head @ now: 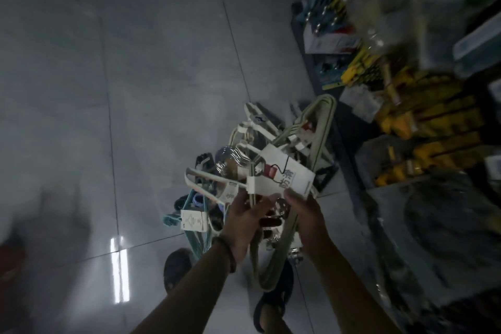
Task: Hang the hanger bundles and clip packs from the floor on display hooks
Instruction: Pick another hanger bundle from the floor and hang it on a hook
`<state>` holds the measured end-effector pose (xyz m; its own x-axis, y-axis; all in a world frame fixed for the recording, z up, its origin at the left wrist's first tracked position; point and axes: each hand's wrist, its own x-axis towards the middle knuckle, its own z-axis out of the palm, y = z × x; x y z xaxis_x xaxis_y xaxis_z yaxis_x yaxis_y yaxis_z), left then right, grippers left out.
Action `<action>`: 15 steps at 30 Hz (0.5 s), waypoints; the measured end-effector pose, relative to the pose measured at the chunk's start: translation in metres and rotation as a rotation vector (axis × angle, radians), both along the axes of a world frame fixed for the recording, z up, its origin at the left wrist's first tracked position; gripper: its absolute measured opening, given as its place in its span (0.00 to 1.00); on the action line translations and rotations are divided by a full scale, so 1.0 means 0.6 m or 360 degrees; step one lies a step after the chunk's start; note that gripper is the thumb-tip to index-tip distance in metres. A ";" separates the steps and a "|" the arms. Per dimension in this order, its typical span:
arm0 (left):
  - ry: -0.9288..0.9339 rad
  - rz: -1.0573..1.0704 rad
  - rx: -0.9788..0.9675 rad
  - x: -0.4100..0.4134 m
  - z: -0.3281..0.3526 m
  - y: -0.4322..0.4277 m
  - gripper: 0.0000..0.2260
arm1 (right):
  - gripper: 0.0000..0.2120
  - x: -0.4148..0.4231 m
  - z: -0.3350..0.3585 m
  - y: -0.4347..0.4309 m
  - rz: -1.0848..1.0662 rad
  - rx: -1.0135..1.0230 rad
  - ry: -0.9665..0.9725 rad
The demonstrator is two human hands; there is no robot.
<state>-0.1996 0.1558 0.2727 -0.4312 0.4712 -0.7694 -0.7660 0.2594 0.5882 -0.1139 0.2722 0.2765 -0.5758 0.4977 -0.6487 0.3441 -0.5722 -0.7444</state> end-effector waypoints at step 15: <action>0.1676 -0.1163 -0.0243 -0.046 0.613 -0.016 0.29 | 0.49 0.026 0.667 0.150 0.1529 0.1694 -0.0275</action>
<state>-0.2270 0.1463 0.6403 -0.5407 0.7914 -0.2851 0.3931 0.5373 0.7462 -0.0984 0.3622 0.6765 -0.9137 0.2527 -0.3184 0.3977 0.7173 -0.5720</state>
